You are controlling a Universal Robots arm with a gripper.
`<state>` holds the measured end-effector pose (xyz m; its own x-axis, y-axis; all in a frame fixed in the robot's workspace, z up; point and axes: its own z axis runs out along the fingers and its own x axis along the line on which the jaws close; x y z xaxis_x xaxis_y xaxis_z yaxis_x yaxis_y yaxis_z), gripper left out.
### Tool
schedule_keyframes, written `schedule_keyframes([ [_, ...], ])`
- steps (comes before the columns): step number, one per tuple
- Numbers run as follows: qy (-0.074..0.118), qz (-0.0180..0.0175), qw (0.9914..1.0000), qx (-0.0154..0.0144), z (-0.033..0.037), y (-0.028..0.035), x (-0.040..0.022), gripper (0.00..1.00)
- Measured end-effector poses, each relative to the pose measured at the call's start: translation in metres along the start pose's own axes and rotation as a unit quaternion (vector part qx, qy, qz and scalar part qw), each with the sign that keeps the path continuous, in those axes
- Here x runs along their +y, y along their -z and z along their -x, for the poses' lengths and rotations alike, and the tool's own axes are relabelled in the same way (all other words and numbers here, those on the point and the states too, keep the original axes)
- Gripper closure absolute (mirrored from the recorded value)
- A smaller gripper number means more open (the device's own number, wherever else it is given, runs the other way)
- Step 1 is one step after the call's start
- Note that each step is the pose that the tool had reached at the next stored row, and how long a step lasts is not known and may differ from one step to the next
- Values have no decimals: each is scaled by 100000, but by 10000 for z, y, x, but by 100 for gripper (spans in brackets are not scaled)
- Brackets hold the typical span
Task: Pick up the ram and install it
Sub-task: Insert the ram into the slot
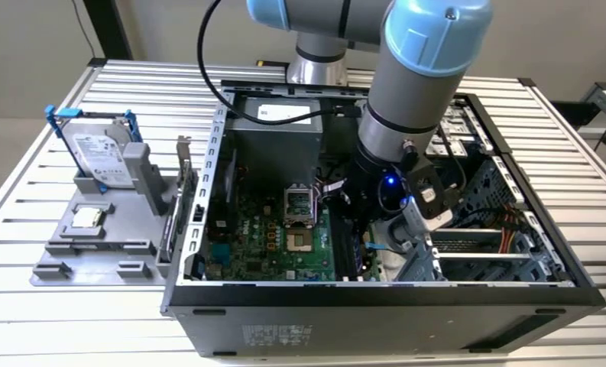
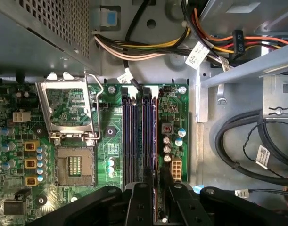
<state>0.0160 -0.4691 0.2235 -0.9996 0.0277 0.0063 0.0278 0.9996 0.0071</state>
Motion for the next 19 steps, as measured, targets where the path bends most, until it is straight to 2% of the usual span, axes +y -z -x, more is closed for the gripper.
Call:
schedule_keyframes([
  [6, -1, -43, 100000, 8, 0, 10, -1, 0],
  [8, 0, -19, 100000, 3, 0, 36, 0, 0],
  [13, 1, -120, 100000, 0, -1, 154, 1, 0],
  [18, 3, -135, 100000, -5, -1, 180, 1, 0],
  [19, 0, -148, 100000, -2, -1, 183, 1, 100],
])
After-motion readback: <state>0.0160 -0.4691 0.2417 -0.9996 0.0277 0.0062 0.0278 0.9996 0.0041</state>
